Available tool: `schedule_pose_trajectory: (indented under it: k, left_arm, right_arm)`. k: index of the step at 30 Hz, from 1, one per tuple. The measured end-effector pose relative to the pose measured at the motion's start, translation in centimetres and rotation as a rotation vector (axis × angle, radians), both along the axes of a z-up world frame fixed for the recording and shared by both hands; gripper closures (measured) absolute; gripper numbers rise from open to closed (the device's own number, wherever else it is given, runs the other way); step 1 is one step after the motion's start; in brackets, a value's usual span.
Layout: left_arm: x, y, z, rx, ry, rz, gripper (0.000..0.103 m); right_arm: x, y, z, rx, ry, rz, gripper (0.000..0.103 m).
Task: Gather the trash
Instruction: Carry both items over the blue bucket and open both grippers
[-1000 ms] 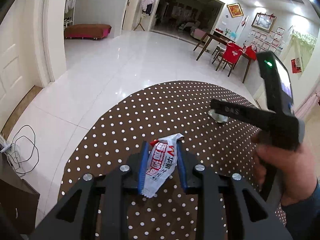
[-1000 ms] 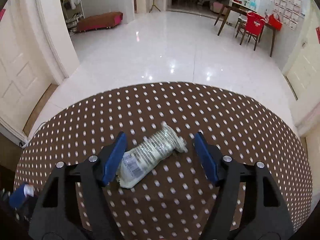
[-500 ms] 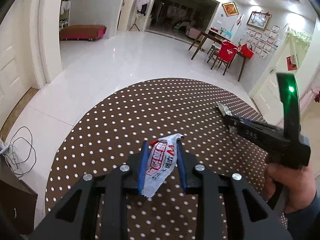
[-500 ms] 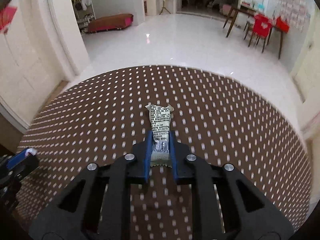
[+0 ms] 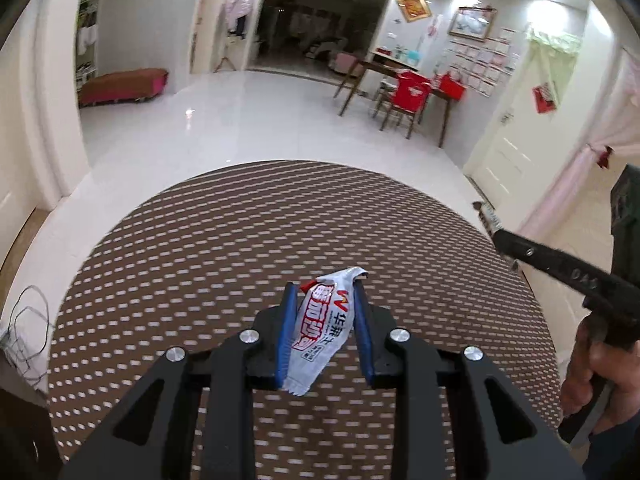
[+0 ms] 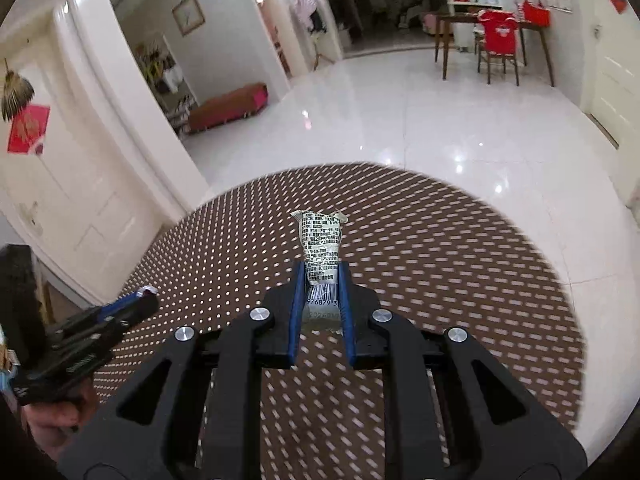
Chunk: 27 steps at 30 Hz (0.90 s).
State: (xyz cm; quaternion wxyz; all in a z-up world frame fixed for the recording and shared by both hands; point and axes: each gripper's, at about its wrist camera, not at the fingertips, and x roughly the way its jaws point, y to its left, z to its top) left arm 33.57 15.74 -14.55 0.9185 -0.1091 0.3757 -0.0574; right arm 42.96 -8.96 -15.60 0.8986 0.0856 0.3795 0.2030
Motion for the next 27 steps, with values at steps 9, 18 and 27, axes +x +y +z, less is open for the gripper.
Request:
schedule_pose_trajectory:
  k: [9, 18, 27]
  left_arm:
    - [-0.3, -9.9, 2.2, 0.019, -0.024, -0.197, 0.077]
    - [-0.9, -19.8, 2.8, 0.033, -0.034, -0.413, 0.077]
    - [-0.5, -29.4, 2.0, 0.024, 0.007, -0.587, 0.077]
  right_arm:
    - [-5.6, -10.7, 2.2, 0.043, -0.046, -0.157, 0.086]
    - [-10.2, -21.7, 2.2, 0.055, -0.043, -0.363, 0.086]
    - [-13.5, -28.1, 1.1, 0.049, -0.014, -0.501, 0.086]
